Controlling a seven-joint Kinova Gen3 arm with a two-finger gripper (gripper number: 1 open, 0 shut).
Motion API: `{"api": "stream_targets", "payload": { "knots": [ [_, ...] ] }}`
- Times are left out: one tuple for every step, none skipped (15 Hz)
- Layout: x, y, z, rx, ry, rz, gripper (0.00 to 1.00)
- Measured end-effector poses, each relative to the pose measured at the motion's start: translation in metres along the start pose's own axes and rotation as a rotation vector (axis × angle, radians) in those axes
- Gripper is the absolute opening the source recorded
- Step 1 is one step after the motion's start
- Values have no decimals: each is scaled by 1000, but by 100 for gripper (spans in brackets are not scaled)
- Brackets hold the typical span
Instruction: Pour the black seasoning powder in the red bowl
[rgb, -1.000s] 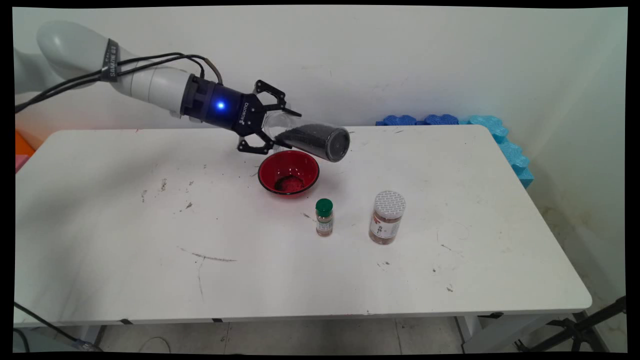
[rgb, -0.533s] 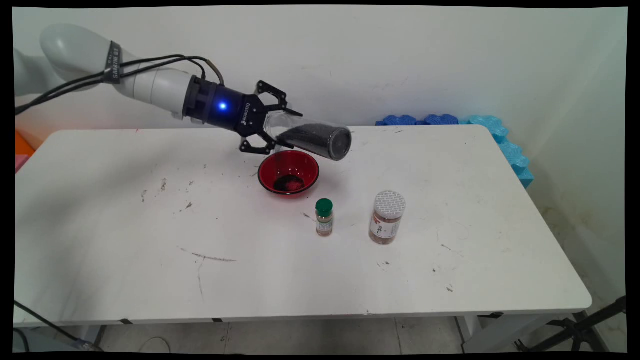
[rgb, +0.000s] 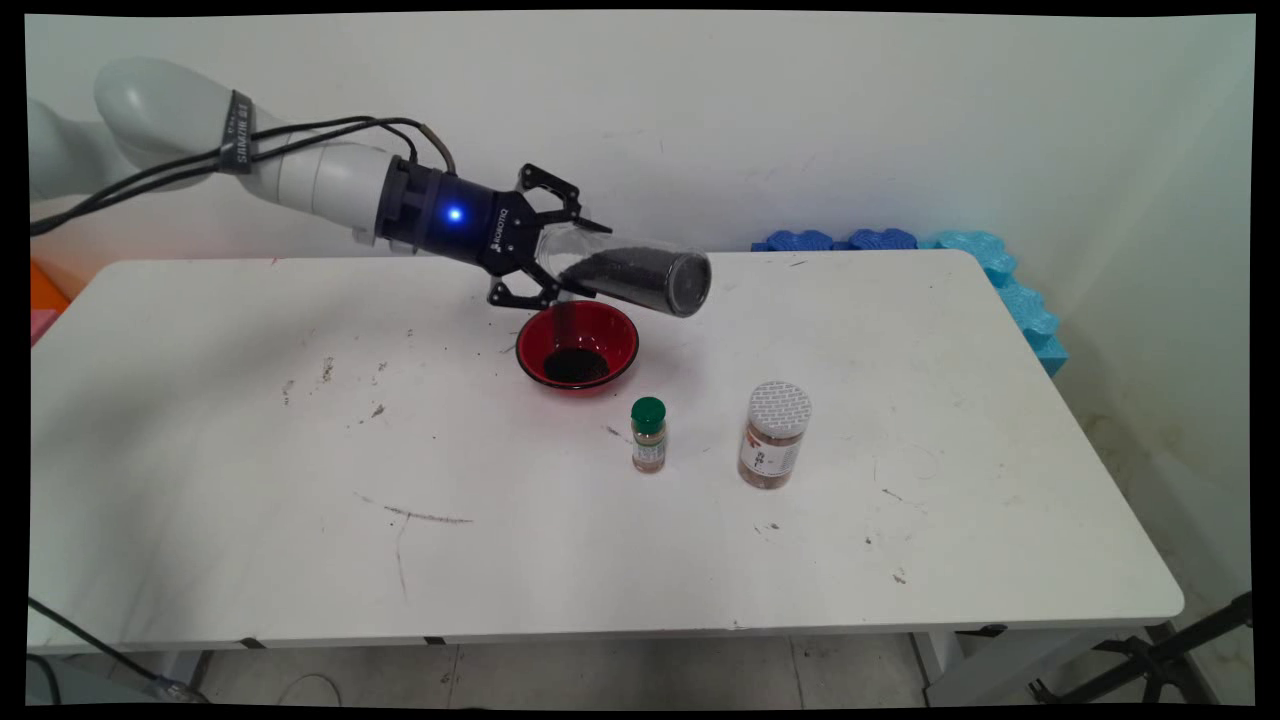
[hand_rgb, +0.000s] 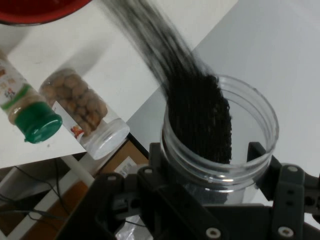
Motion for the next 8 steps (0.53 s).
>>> {"api": "stream_targets", "payload": {
  "knots": [
    [0, -1, 1, -2, -2, -7, 0],
    [0, -1, 2, -4, -4, -14, 0],
    [1, -2, 2, -5, -5, -18, 0],
    [1, -2, 3, -8, -7, -25, 0],
    [2, -3, 3, -10, -8, -32, 0],
    [2, -4, 4, -11, -9, -39, 0],
    [3, -4, 4, -12, -11, -44, 0],
    [3, -5, 5, -13, -11, -47, 0]
  ]
}}
